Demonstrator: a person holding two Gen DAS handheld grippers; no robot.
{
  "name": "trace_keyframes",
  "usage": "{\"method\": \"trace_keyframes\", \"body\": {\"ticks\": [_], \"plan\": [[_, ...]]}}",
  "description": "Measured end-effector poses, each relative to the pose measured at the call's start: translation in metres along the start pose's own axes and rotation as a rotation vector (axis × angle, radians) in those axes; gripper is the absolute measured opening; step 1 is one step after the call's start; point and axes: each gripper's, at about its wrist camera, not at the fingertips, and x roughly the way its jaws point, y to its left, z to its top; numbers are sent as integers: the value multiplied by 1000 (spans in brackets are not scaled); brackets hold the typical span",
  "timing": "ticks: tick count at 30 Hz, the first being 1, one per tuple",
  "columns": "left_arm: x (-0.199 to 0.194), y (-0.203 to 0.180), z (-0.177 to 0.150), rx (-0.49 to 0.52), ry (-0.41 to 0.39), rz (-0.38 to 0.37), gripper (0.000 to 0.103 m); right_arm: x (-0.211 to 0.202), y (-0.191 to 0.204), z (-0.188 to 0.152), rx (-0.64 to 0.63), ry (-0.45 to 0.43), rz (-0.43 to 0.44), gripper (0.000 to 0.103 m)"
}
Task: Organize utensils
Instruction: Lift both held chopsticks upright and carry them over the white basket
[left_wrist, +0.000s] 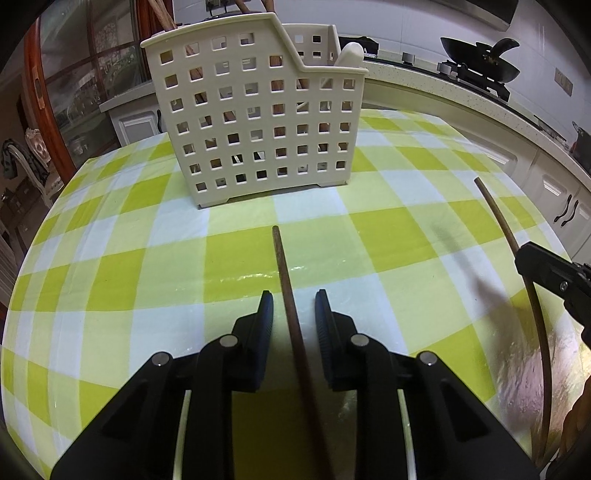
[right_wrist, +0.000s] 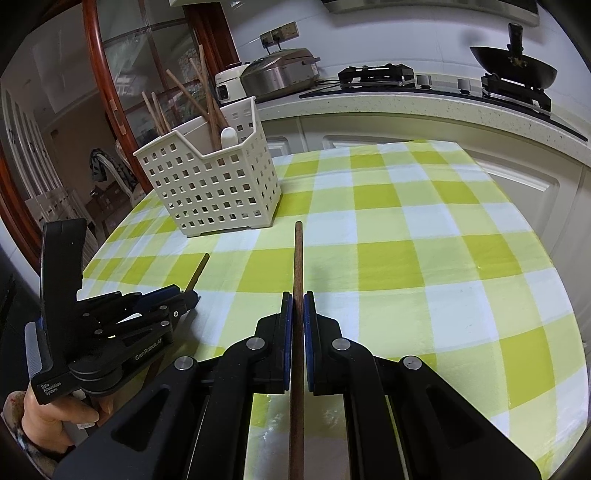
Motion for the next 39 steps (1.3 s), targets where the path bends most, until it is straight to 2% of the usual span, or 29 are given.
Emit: {"method": "trace_keyframes", "body": {"ticks": [4,11,24,39], "plan": [[-1,1,0,-5,-1,-5,23,2,4,0,-10,6,-1,7],[-1,5,0,-11,-1,-1,8,7,7,-2,-14,22,-6,6],[-8,6,-2,-27,-17,-31,6,12,4,-2,-1,35,4,6],[-91,20,2,-46,-213,-80,6,-20,34,15,-56,-78,64,6]]}}
